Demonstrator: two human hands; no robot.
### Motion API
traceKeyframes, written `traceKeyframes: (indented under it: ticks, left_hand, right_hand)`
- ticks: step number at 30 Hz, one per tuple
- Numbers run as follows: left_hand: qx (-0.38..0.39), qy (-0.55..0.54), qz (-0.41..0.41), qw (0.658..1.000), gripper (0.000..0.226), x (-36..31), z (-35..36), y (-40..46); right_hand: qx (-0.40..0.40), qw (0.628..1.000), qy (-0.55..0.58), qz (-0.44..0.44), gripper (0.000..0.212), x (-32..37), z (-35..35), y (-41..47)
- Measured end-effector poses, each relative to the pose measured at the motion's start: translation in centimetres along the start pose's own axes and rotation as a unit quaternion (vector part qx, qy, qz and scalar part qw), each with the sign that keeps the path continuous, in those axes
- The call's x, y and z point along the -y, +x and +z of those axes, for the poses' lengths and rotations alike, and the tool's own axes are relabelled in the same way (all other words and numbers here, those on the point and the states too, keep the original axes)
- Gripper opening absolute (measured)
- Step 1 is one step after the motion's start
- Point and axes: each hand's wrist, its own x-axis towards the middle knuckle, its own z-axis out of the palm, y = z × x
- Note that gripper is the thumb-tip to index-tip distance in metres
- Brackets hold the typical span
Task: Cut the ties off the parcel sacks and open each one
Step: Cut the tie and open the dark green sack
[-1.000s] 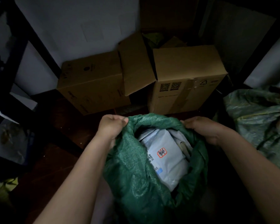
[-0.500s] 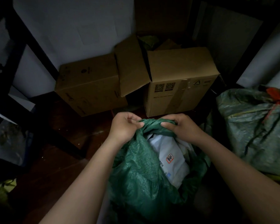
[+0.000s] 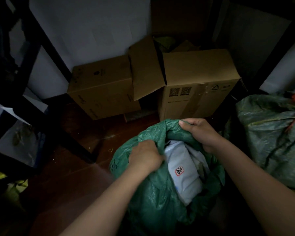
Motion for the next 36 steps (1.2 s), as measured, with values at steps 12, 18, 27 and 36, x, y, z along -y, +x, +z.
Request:
traceKeyframes:
  ticks: [12,18,27,36]
  left_hand:
    - [-0.031,-0.65,-0.111,0.751,0.03,3.2,-5.8,3.1]
    - [0.074,-0.556,-0.186,0.807,0.015,4.4,-7.0,3.2]
    - [0.048,-0.36,0.026,0.931,0.033,3.8,-4.7,3.3]
    - [-0.122,-0.203,0.191,0.952,0.03,4.4,-3.8,3.8]
  right_hand:
    - [0.261,0.954,-0.054,0.137,0.015,1.5,-0.2,-2.4]
    - [0.205,0.964,0.072,0.153,0.005,0.6,-0.5,-1.6]
    - [0.015,0.995,0.039,0.09,0.041,0.0,-1.4,0.1]
    - [0.006,0.999,-0.022,0.04,0.016,0.5,-1.1,0.1]
